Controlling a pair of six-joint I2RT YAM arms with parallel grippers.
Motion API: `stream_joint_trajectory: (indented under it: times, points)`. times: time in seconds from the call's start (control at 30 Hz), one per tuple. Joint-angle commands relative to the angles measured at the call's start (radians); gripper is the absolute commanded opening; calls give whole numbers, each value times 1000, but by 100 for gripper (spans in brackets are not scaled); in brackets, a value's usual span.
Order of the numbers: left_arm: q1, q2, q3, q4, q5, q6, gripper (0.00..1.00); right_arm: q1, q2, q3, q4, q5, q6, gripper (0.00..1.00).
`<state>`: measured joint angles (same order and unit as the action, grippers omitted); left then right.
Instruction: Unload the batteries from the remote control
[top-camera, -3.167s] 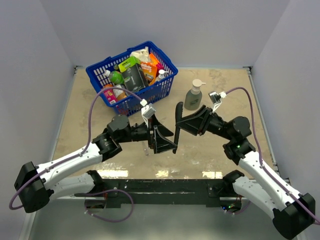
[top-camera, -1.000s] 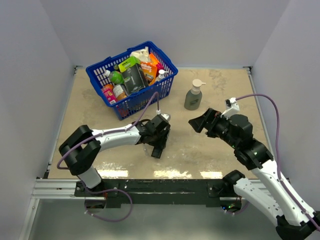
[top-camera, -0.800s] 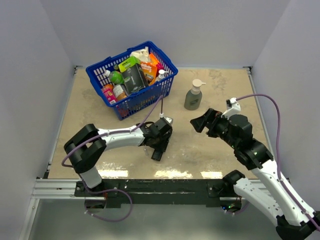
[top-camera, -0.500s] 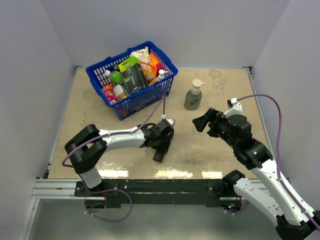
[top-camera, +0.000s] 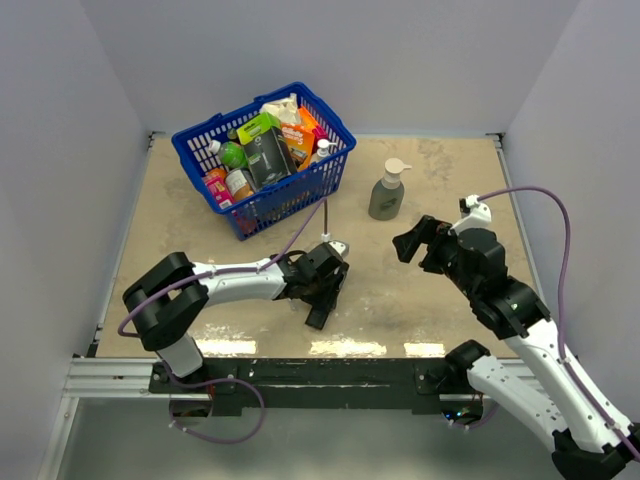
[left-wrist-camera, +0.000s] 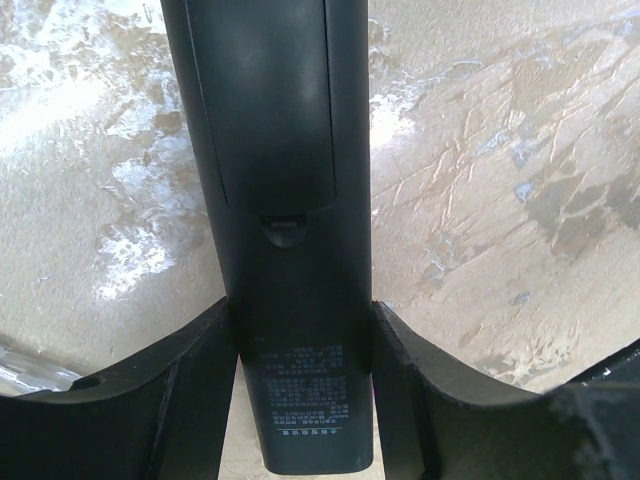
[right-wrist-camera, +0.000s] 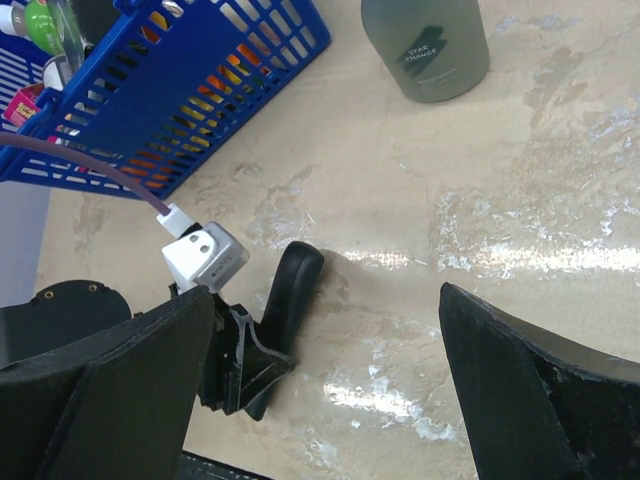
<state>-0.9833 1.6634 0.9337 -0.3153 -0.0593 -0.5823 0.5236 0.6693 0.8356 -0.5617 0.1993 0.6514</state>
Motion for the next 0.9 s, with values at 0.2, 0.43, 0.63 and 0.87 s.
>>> stream_joint_trajectory:
  times: [0.2, 0.43, 0.63, 0.87]
  points:
    - [-5, -28, 4, 35, 21, 10, 63, 3, -5, 49, -4, -9, -12, 96]
    - [-5, -42, 30, 1, -8, 7, 76, 3, -4, 57, -9, -26, -39, 96]
    - [24, -163, 27, -2, 16, -39, 77, 4, 117, 33, 71, -106, -183, 93]
    - [217, -370, -80, 47, 219, -63, 69, 4, 285, -25, 293, -165, -306, 89]
